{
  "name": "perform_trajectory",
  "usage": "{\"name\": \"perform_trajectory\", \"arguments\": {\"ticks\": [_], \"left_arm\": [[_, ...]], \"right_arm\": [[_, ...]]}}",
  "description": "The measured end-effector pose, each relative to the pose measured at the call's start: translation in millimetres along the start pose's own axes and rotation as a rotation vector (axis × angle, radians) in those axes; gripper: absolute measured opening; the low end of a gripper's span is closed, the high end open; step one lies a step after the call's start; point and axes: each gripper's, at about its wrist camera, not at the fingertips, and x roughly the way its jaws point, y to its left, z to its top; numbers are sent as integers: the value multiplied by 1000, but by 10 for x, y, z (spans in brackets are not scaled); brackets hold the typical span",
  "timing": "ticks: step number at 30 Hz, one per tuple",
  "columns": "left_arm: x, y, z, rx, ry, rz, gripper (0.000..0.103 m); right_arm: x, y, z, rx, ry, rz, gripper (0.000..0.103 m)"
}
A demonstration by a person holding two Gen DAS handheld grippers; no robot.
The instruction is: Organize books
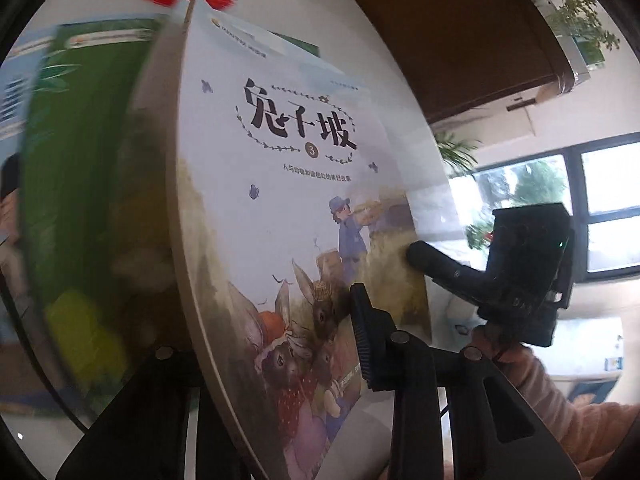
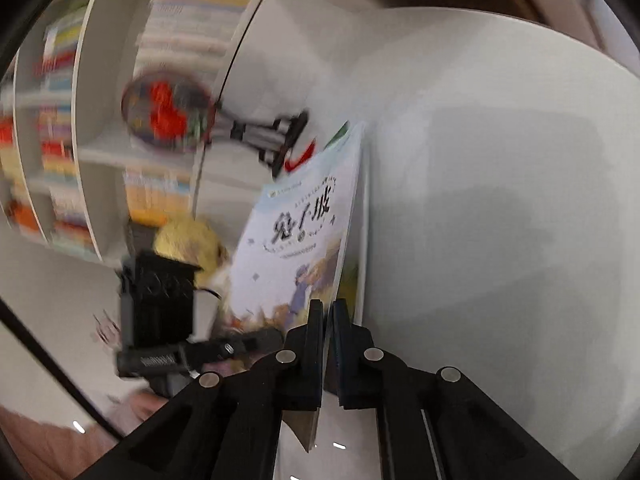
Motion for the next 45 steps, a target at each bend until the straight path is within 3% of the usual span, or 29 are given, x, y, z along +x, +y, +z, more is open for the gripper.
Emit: {"name": "perform_trajectory", "arguments": {"ticks": [11,24,36,45], "left_arm": [[-703,317,-392,-60,-203,-20,27],[-1460,880,-1029,-150,-332,9,27],[-2210,1886,-1783,-236,-389,60,27],[-2460,2574,-2132,-304,-404,60,27]], "right_arm": [[340,494,-95,-75,66,87,5],[1071,1319,-512,-149,186,167,5],[2093,2115,-1211,-206,313,216,5],[2875,2428,-1671,-213,400,207,5]]}}
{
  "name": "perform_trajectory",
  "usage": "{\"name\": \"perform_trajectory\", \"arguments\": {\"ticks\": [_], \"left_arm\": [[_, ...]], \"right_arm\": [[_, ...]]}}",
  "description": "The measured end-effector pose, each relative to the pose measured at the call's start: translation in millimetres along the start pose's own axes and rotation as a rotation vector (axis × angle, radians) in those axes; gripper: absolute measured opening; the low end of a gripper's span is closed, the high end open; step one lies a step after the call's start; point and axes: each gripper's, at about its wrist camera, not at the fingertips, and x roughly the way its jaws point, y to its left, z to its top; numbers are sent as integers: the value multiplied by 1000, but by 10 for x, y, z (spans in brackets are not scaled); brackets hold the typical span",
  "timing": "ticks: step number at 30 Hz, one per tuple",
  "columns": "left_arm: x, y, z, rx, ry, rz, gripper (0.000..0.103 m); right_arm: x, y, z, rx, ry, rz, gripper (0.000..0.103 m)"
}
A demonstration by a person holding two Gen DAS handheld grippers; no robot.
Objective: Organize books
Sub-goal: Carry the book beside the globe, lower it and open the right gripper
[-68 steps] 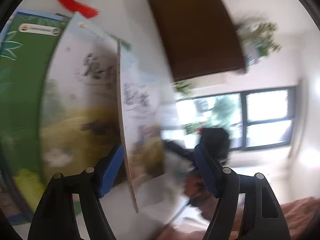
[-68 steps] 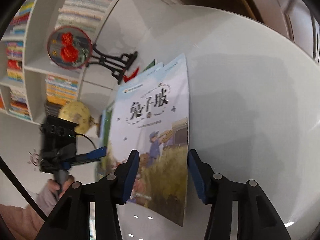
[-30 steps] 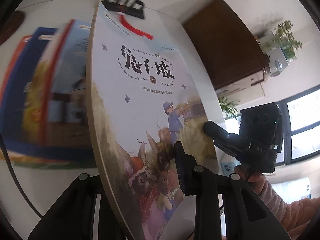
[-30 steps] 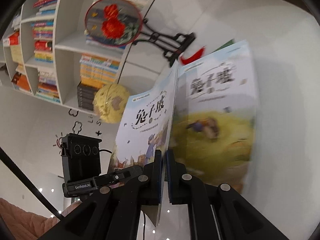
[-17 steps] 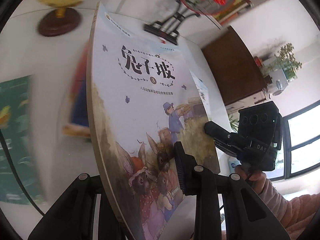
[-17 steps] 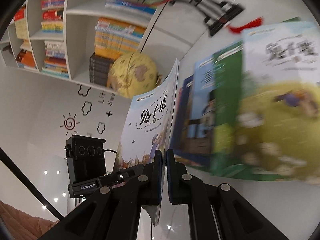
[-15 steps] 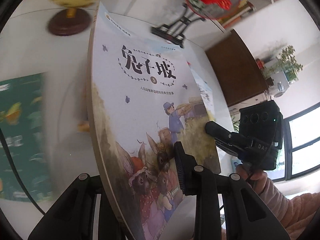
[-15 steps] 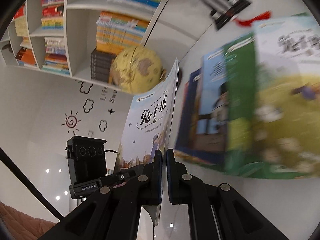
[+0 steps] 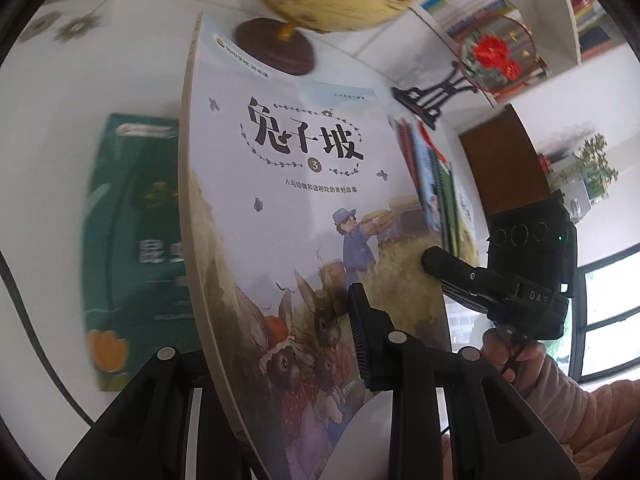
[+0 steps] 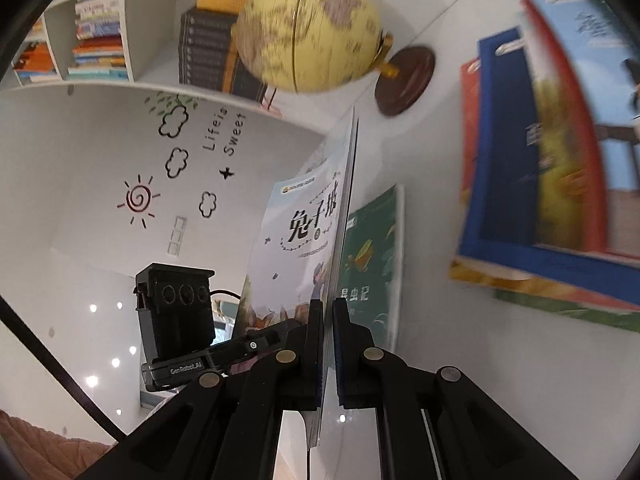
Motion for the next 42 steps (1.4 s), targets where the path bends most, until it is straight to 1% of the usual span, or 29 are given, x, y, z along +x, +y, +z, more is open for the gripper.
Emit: {"name": "perform_trajectory", "arguments": {"ticks": [2,5,13,16,19,20,25,28,33,37,39,42], "left_arm": [[-13,143,1,-8,0,6,27],[17,309,5,-18,13,16,27],[206,633,-33,-73,58,5,28],[251,700,-52,-87,64,-1,28],[288,718,-33,-96,70,-12,30],[294,708,-22,-95,73,-11,33],[290,717,-19,-88,112,-3,34],[271,718,2,-97,146,21,40],[222,776,27,-118,208,78,41],[133,869,16,-153,197,125,42],[127,849,-4,-138,208,146,43],[165,723,-33,-65,236,213,45]], "right_arm": [[190,15,-6,7,15,6,5],[408,20,-13,14,41,-7,5],[792,-85,-14,44,85,-48,5],[882,-101,-25,31,97,-76,6],[918,-128,-36,42,95,-83,6],[918,-135,-38,43,93,-89,6],[917,-190,-42,60,99,-120,5],[913,-224,-50,68,101,-140,5],[947,-273,-61,78,114,-153,5],[1005,-261,-92,61,136,-156,5],[1014,-253,-108,52,129,-162,5],[1007,-271,-108,70,115,-149,5]]}}
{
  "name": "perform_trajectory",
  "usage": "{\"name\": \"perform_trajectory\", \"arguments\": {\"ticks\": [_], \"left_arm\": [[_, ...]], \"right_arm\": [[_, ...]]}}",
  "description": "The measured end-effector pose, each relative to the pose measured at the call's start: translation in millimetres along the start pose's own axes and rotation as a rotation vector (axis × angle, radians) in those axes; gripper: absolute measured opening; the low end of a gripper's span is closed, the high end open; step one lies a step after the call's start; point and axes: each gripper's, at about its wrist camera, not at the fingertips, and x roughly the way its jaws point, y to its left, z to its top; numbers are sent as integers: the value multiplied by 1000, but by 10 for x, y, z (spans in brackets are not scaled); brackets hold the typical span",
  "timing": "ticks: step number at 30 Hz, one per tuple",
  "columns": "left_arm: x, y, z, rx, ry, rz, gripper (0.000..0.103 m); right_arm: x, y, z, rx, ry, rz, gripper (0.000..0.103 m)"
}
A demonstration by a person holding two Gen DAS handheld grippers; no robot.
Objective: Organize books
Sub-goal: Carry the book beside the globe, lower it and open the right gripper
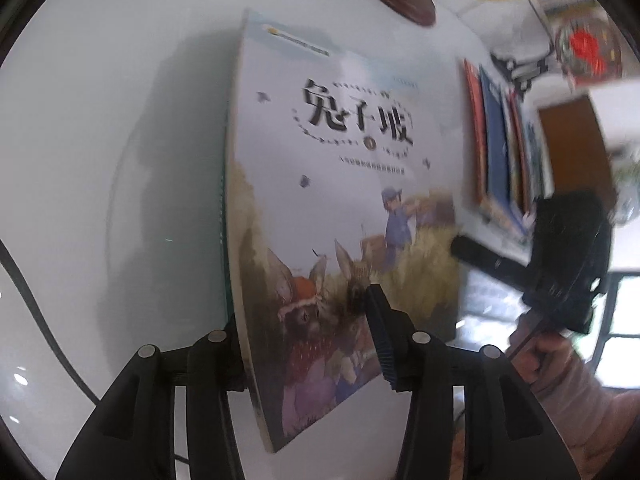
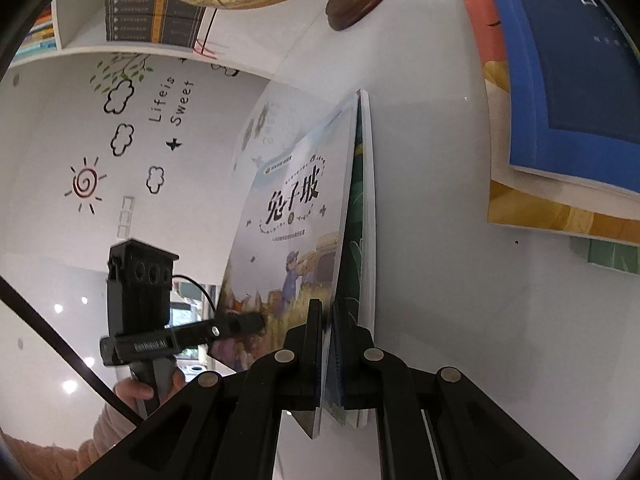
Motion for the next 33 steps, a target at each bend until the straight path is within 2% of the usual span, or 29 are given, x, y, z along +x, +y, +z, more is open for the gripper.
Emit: {"name": "perform_trajectory", "arguments": {"ticks": [3,9,12,15,19,23,26,31,33], "left_arm": [[-4,-34,-19,-5,1,23,45],[-136,169,-35,-89,-29,94,46],[-167,237,-24,-122,-36,54,47],[-112,199,21,-100,-32,94,47],[-54,197,63,-118,-48,91,57],[-40,158,96,-110,-67,112,59],[-20,129,147,-102,-77,100,69],[-38,91,156,-89,-90,134,69],[-116,115,142,-119,-118,133,69]], "right_arm": [[-6,-8,15,-4,0,-8,5],[-70,19,-11,-16,-26,-21,5],[-57,-4,-12,5,-28,-11,5],[-41,15,-27,-3,-28,-27,5],[-33,-1,-34,11,-35,-48,5],[-20,-7,-33,14,-31,-56,5],[-17,2,-27,15,-42,-74,5],[-25,10,-41,26,-52,-94,5],[-53,42,-34,11,-42,-142,5]]}}
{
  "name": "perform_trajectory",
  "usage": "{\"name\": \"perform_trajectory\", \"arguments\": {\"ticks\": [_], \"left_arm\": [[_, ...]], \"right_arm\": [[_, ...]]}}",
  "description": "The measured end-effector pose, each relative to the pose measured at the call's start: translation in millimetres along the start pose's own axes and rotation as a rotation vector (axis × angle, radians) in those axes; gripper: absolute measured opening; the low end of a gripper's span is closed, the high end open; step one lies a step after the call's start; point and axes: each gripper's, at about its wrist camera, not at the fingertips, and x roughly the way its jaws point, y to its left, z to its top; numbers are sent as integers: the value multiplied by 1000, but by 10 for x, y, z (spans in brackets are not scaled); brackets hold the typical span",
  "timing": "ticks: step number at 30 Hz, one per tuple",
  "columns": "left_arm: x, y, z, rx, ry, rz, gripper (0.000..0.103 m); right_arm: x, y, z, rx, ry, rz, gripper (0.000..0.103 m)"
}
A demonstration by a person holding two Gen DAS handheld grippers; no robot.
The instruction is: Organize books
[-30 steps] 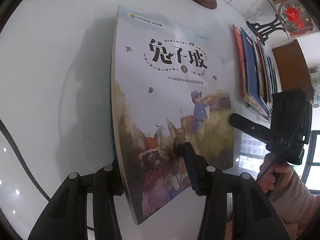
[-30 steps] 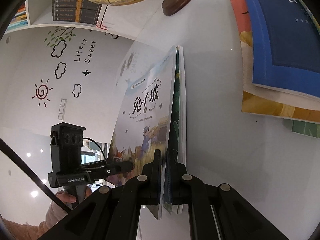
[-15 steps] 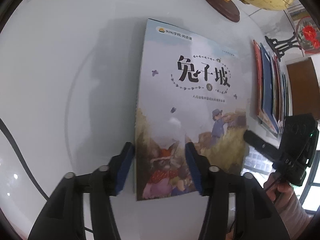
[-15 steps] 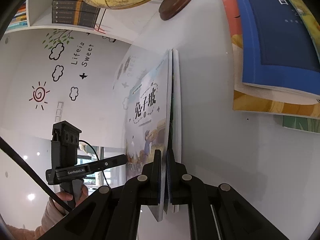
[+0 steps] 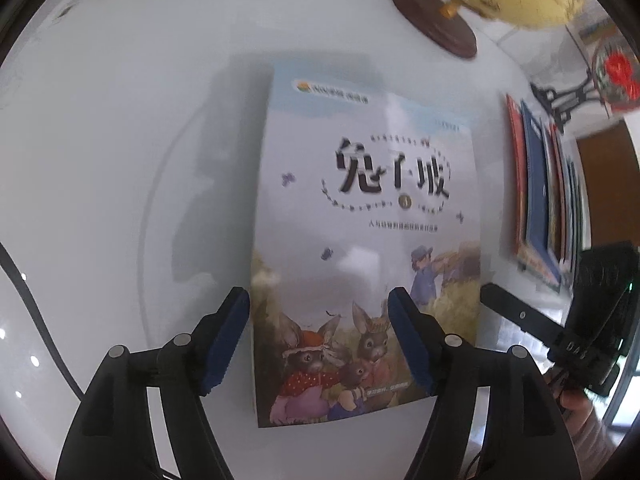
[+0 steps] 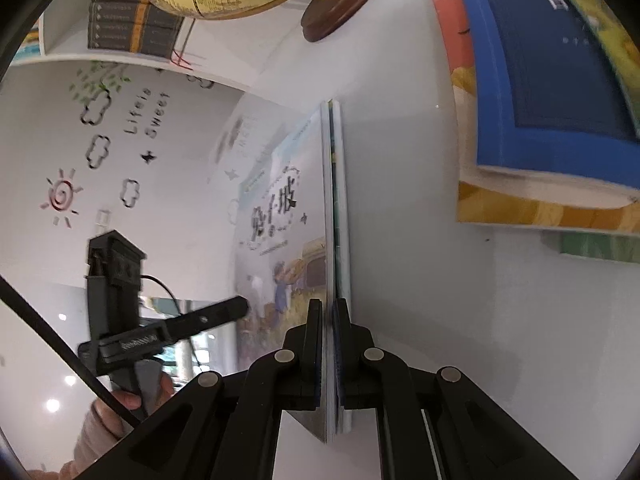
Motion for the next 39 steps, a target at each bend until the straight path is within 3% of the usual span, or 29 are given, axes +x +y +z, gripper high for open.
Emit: {"name": "perform_trajectory", "arguments": {"ticks": [3,8,16,21,27,31,35,39], "left_arm": [[-157,17,29,-37,-41,12,69],[-291,-337,124,13,-56,-11,69],[-216,-1489,164,181,-90,-75,69],[-101,-2111,100,257,-103,-79,69],[-9,-2788,83,276,-142,-105,71],[67,-3315,67,343,-160,-79,72],[190,-3774,39,399,-158,-52,72],[340,-4193,-16,485,-156,13,72]], "right_arm": [[-159,76,41,-65,-30,-106,5],[-561,45,105,-102,-99,-112,16],[-1269,-311,69,-58,-173,-61,19],[-1776,-633,0,-30,-237,-90,20],[-2485,-1048,-27,19,-332,-147,20],[-2890,-1347,-55,69,-382,-182,21],[-3212,-1636,-95,111,-430,-264,41],[-3409,-1897,-105,176,-470,-313,49]]}}
